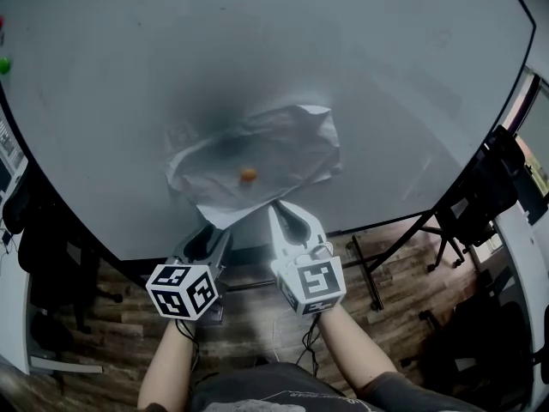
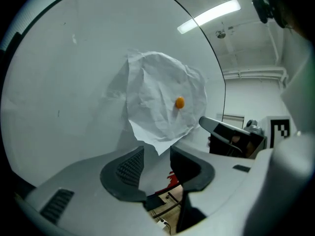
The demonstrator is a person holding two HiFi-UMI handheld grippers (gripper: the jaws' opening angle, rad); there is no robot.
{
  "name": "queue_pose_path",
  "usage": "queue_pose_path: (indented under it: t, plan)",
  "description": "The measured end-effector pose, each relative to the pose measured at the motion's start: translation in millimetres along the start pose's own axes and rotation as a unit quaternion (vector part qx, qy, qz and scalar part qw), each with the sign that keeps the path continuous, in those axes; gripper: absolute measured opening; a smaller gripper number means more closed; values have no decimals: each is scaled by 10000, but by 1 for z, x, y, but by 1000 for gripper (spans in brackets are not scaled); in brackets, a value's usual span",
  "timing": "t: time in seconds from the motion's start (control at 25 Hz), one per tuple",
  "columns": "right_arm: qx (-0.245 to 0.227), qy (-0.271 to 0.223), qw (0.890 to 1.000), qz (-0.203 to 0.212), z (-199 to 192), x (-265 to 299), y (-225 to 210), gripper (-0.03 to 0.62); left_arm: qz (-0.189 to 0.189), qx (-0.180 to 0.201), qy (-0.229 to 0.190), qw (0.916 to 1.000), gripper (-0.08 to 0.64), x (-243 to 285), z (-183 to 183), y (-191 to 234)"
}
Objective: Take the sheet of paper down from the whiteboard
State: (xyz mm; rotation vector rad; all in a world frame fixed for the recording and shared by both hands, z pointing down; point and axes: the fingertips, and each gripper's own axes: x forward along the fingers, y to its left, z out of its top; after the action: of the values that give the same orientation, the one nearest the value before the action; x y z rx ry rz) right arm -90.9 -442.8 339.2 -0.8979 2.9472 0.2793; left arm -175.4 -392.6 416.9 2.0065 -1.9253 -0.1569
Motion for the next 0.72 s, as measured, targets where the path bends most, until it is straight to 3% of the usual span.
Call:
queue_pose_path:
  t: [0.32,0.52,0.72]
  plan:
    - [-194,-58,9993,311,-1,13,1,25,377,-221,153,9989,155,17,-1,9]
    - [-388,-253,9980,421,9,21,2,25,507,-67,233,9984,54,22,-2,11]
    - [-1215,-486,9899,546,25,28,11,28,509,-53,188,9985,17,21,-1,12]
